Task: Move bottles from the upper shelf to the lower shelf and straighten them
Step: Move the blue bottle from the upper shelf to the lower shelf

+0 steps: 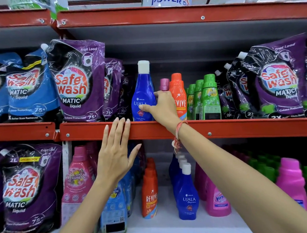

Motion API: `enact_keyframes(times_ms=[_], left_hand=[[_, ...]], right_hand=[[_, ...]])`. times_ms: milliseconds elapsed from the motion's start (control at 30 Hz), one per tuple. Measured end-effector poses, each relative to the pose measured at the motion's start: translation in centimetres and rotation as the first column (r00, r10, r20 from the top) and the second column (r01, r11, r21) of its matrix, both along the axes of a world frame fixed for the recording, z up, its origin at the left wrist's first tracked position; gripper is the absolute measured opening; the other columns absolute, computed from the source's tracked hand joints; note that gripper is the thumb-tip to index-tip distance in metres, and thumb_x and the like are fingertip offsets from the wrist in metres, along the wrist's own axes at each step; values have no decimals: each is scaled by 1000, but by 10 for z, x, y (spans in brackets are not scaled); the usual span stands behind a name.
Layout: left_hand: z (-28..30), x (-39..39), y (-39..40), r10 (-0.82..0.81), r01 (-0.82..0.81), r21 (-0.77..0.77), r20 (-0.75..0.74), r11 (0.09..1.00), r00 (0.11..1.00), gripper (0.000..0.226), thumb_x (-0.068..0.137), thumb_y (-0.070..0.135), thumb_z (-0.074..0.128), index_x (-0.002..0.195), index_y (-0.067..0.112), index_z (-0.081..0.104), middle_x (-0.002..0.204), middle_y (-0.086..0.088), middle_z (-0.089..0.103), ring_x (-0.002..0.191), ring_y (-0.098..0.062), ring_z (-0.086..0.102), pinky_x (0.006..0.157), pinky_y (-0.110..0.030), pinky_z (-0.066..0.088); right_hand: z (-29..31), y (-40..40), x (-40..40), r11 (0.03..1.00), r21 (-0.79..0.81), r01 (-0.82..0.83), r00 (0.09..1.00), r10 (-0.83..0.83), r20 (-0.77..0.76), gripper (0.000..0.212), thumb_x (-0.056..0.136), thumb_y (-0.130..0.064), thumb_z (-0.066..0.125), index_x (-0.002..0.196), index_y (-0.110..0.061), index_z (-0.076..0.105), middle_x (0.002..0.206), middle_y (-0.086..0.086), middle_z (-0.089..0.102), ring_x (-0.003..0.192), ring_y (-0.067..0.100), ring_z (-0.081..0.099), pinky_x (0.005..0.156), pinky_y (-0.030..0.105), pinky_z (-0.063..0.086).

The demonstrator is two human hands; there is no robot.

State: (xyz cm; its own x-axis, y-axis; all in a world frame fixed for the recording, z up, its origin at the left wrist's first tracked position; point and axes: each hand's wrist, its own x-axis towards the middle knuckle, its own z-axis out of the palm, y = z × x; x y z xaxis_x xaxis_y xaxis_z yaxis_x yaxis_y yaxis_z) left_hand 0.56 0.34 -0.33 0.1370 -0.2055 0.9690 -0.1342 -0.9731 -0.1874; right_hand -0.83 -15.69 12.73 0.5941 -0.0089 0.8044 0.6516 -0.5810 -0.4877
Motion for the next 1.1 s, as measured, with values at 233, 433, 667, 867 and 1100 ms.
enact_keyframes(times_ms=[233,433,667,867,1100], left_hand=[[0,-13,-10,-84,80,-91,-39,993,996,64,99,45,36,149,5,30,155,-15,34,147,-26,23,118,-50,21],[-23,-33,-20,-144,138,-121,-48,983,988,60,100,43,34,146,4,37,154,-13,38,145,-24,30,118,-51,22],[-95,-41,-20,-131,110,-128,-176,986,976,58,100,41,36,141,1,43,150,-15,43,141,-27,35,115,-53,27],[-146,-42,-20,-122,93,-111,-290,989,949,56,99,39,37,140,1,43,147,-16,46,138,-30,38,115,-51,26],[-195,-42,-24,-127,90,-105,-432,990,893,58,97,38,37,139,-2,44,143,-19,50,134,-31,45,113,-48,28]], right_hand=[[-1,-27,-27,966,224,-127,987,102,121,56,73,-33,81,118,-12,57,116,1,51,98,11,54,75,19,46],[-24,-56,-53,867,392,-308,949,311,59,63,53,-45,85,107,-20,66,111,4,72,95,25,72,79,48,61],[-94,-79,-85,835,435,-337,908,411,-86,51,67,-20,87,111,-6,64,105,10,75,89,28,75,75,50,62],[-159,-77,-73,891,422,-170,940,275,-201,62,45,-41,91,98,-18,68,94,5,77,85,27,74,74,50,61],[-223,-64,-46,956,292,-13,949,104,-298,44,55,-26,92,89,-22,64,100,6,72,86,23,70,77,37,57]])
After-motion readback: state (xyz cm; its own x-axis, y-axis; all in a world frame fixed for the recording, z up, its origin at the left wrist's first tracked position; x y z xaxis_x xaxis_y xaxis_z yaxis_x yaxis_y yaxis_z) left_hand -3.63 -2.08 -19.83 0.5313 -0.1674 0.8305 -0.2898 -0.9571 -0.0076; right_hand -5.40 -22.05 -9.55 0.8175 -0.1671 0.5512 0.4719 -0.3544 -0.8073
